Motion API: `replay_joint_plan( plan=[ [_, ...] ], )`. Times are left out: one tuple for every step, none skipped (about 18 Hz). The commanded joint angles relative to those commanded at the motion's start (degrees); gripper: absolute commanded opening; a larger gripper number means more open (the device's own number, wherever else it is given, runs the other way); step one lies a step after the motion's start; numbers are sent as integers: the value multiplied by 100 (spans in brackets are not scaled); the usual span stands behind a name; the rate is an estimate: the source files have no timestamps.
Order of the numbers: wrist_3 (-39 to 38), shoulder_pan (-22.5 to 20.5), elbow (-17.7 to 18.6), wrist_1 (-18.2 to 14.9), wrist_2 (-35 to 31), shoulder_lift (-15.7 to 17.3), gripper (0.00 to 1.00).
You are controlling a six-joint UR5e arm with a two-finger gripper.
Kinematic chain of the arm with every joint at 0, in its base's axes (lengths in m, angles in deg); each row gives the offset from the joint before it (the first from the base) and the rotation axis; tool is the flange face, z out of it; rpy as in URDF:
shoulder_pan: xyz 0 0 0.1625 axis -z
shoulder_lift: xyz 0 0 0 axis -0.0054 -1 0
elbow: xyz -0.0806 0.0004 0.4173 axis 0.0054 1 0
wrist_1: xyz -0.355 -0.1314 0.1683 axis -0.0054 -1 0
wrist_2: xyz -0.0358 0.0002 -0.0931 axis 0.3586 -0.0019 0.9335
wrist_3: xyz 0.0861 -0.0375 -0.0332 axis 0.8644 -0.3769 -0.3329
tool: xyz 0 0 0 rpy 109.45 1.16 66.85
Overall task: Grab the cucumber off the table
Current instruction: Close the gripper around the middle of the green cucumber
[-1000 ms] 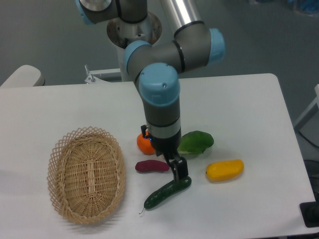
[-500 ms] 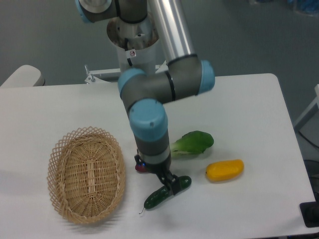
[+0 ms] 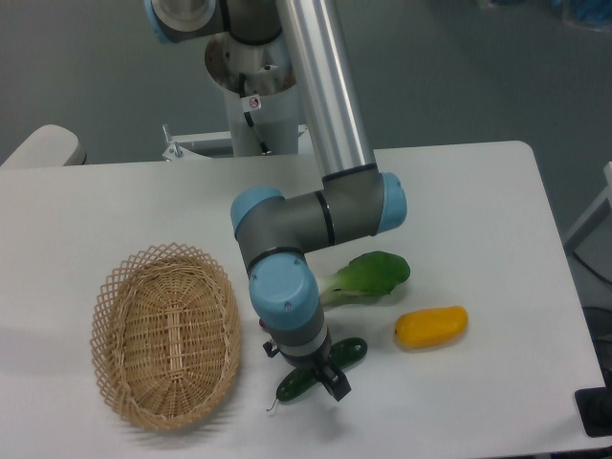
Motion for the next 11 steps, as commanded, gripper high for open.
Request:
replay_joint_plan(
  plan=[
    [9, 0, 44, 26, -9, -17, 100],
    [0, 0, 96, 44, -9, -9, 100],
    [9, 0, 123, 53, -9, 0, 100],
    [0, 0, 123, 53, -9, -9, 100],
    [-17, 0, 132, 53, -9, -9, 100],
    [-9, 0, 132, 44, -17, -18, 100],
    [-18, 0, 150, 44, -9, -18, 100],
    [-9, 0, 150, 53, -9, -26, 100],
    [0, 0, 132, 44, -9, -26, 99],
    [0, 0, 115, 35, 0, -26, 87],
    [0, 0, 106, 26, 17, -26, 58]
  ],
)
